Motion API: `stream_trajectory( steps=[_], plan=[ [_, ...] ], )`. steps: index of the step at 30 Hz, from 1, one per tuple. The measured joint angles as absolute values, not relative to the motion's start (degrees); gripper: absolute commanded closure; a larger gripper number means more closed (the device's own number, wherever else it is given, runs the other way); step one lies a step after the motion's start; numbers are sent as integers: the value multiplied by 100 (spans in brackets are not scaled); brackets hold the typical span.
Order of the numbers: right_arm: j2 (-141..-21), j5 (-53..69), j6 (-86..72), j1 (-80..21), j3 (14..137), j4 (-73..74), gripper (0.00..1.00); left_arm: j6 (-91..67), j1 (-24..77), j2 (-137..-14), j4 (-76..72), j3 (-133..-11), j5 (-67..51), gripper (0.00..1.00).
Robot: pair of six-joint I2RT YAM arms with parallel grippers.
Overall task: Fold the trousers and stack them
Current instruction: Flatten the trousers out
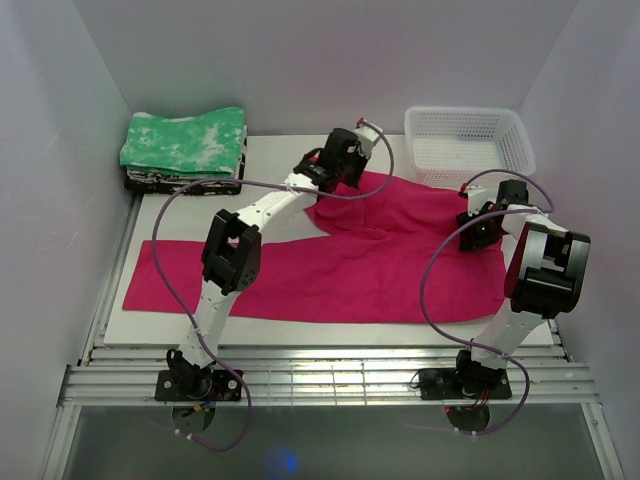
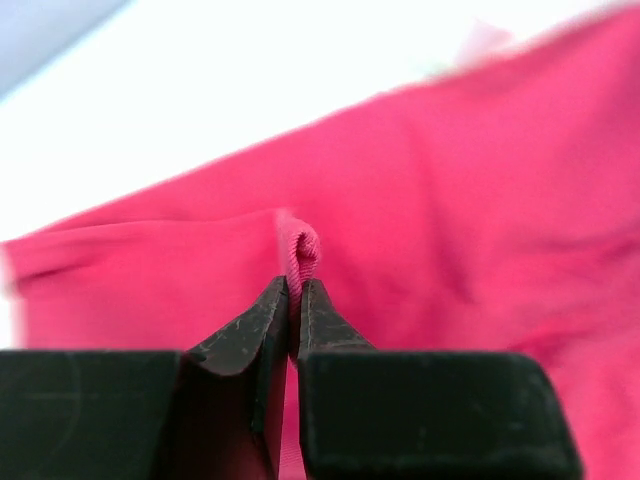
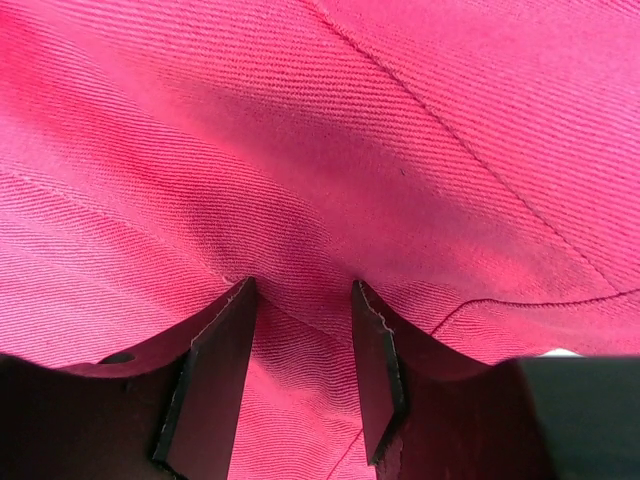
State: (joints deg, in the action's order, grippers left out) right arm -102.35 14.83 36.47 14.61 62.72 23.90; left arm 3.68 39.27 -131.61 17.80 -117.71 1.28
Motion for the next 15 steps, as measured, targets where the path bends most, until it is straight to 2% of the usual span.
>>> stream_trajectory(
  steps=[6, 15],
  plan=[
    [-10232, 1472, 3688, 1461, 6265, 2383, 53, 556, 3124, -12547, 1907, -11913, 73, 100],
    [-10204, 1358, 4018, 1695, 6250, 2366, 53, 587, 2738, -11815, 2259, -11581, -158, 100]
  ],
)
